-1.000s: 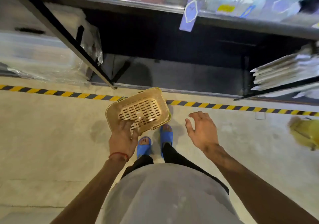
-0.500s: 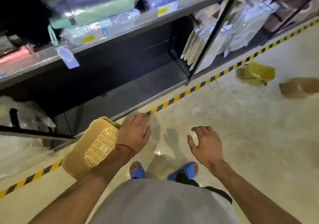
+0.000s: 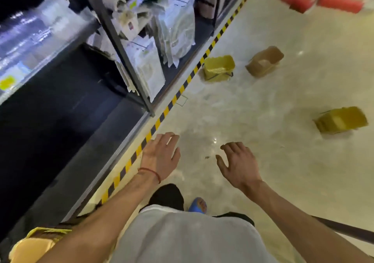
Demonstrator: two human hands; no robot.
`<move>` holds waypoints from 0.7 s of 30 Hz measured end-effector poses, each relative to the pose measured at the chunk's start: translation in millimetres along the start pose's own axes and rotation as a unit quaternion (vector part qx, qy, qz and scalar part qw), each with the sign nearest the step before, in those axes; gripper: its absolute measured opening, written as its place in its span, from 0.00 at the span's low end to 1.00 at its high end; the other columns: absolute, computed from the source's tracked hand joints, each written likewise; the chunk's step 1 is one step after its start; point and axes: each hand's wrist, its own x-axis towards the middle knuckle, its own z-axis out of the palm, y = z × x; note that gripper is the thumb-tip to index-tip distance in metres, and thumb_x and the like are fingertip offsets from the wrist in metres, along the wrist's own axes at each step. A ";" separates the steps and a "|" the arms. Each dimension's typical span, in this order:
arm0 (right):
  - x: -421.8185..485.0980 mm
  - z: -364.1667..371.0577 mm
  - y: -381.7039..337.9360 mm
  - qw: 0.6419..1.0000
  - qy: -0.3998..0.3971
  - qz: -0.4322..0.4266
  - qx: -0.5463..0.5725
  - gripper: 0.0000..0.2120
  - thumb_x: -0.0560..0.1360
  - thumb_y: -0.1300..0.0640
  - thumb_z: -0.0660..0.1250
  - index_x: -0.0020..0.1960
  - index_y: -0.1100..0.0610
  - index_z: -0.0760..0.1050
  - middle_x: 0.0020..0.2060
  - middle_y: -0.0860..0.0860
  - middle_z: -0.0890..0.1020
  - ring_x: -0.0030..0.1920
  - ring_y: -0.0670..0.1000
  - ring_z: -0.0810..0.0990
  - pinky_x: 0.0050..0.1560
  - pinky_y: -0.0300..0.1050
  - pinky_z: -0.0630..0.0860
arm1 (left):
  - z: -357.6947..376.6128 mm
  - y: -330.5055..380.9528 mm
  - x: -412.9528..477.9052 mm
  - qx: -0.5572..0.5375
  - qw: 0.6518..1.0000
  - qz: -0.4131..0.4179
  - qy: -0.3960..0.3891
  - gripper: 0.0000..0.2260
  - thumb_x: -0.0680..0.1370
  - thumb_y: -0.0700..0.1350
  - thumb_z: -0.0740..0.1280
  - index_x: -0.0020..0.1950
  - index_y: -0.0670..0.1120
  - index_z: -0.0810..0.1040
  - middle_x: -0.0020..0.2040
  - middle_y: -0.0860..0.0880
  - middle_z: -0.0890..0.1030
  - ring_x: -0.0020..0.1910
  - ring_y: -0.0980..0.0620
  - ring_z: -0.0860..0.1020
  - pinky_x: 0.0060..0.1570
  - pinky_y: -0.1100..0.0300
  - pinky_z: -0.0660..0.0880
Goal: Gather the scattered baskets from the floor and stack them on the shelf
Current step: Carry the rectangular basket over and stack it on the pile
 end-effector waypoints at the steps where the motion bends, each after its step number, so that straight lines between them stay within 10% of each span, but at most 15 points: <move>1: 8.3 -2.2 14.6 1.000 0.004 0.014 -0.003 0.19 0.79 0.43 0.60 0.58 0.55 0.81 0.54 0.51 0.84 0.56 0.57 0.79 0.52 0.53 0.78 | 0.1 7.8 17.6 -0.004 1.000 0.011 0.002 0.16 0.77 0.51 0.67 0.63 0.48 0.79 0.60 0.50 0.80 0.54 0.46 0.79 0.50 0.53 0.77; 21: 292.5 -73.8 236.6 0.979 0.035 0.203 -0.010 0.22 0.79 0.41 0.60 0.63 0.55 0.78 0.58 0.50 0.82 0.59 0.56 0.78 0.58 0.53 0.75 | 8.2 80.6 458.7 -0.011 0.989 0.143 -0.026 0.20 0.76 0.52 0.59 0.64 0.46 0.78 0.60 0.49 0.79 0.55 0.45 0.78 0.46 0.51 0.77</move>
